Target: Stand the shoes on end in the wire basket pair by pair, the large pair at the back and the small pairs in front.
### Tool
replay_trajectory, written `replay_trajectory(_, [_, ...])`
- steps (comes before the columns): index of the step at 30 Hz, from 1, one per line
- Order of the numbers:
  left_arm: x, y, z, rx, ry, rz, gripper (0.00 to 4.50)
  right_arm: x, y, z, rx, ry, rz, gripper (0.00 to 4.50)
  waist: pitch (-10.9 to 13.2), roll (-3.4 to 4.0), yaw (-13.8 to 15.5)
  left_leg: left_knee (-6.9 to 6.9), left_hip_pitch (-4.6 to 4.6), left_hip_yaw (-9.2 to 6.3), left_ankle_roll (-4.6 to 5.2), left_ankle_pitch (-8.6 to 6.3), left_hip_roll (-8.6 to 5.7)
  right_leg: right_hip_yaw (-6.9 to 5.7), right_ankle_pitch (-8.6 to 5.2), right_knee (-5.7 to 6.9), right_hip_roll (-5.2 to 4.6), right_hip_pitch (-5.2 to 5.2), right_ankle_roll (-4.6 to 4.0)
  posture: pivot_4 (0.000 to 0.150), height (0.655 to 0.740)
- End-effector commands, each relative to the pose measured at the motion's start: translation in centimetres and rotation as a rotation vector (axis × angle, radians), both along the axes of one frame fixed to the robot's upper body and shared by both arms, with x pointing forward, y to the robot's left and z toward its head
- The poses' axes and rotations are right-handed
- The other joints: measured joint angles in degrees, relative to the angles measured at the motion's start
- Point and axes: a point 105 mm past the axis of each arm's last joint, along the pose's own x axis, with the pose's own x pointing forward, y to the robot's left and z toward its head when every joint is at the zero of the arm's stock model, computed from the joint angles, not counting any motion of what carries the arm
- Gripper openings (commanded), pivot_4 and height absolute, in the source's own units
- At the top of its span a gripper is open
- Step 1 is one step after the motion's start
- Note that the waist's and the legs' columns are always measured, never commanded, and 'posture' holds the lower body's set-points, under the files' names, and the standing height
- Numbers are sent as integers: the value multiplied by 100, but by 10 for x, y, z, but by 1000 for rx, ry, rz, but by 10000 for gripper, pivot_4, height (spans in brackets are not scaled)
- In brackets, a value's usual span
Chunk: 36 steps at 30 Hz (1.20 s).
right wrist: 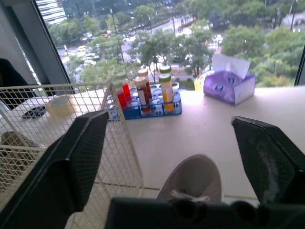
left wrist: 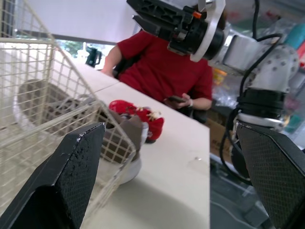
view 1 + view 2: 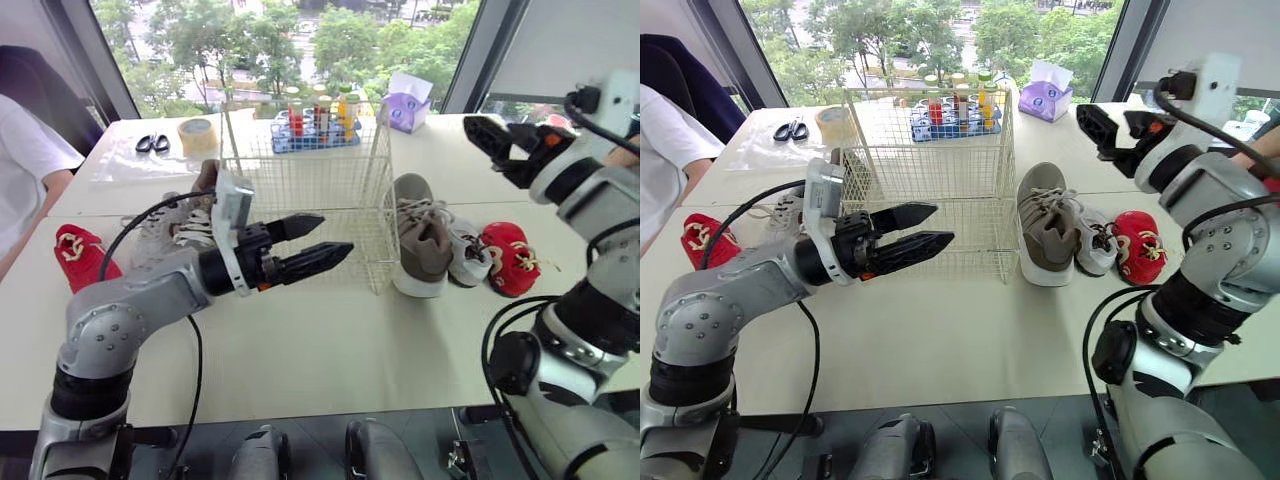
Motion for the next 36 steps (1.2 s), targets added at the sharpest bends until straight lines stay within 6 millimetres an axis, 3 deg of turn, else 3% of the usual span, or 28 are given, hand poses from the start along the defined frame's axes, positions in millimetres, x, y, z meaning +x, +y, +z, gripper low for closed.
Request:
replay_trajectory(1, [2, 3, 10, 0, -64, 21, 45000, -6, 7, 13, -36, -55, -1, 44332, 0, 0, 24, 0, -2, 0, 2, -1, -1, 0, 0, -3, -2, 1, 0, 1500, 7400])
replay_trajectory(6, [26, 18, 13, 94, -144, 233, 45000, 3, -1, 21, -168, -122, -115, 44332, 0, 0, 17, 6, -14, 1, 18, -9, -8, 0, 0, -15, -18, 1, 2, 1500, 7400])
replay_trajectory(10, [35, 30, 15, 105, -140, 291, 45000, 7, 3, 18, -117, -127, -79, 44332, 0, 0, 2, 5, -11, 3, 19, -10, -9, 1, 0, -13, -15, 0, 3, 1500, 7400])
replay_trajectory(12, [30, 35, 14, 65, -122, 239, 45000, -2, 7, 24, -75, -196, -11, 44332, 0, 0, 3, 3, -12, 2, 18, -10, -5, -1, 0, -12, -10, -2, 2, 1500, 7400])
replay_trajectory(16, [15, 45, 15, -25, -67, 165, 45000, -5, -6, 18, -102, -194, -84, 44332, 1, 1, 2, 2, -14, 2, 18, -10, 3, -1, -1, -12, -10, -6, 3, 1500, 7400])
replay_trajectory(24, [-10, 54, -5, 46, -2, 116, 45000, -18, -19, -19, -170, -72, -135, 44332, 1, 1, 11, 4, -14, 1, 19, -10, 2, 0, -2, -14, -18, -2, 3, 1500, 7400])
replay_trajectory(31, [-19, 46, -6, 52, -5, 53, 45000, -18, -4, -27, -136, -64, -81, 44332, 1, 1, 7, 3, -13, 0, 19, -10, 3, 0, -9, -14, -15, -4, -9, 1500, 7400])
replay_trajectory(36, [-32, 39, -5, 64, 29, -40, 45000, -22, -8, -42, -147, -31, -110, 44332, 2, 0, 23, 4, -16, -2, 19, -11, 2, 0, -9, -16, -16, -3, -9, 1500, 7400])
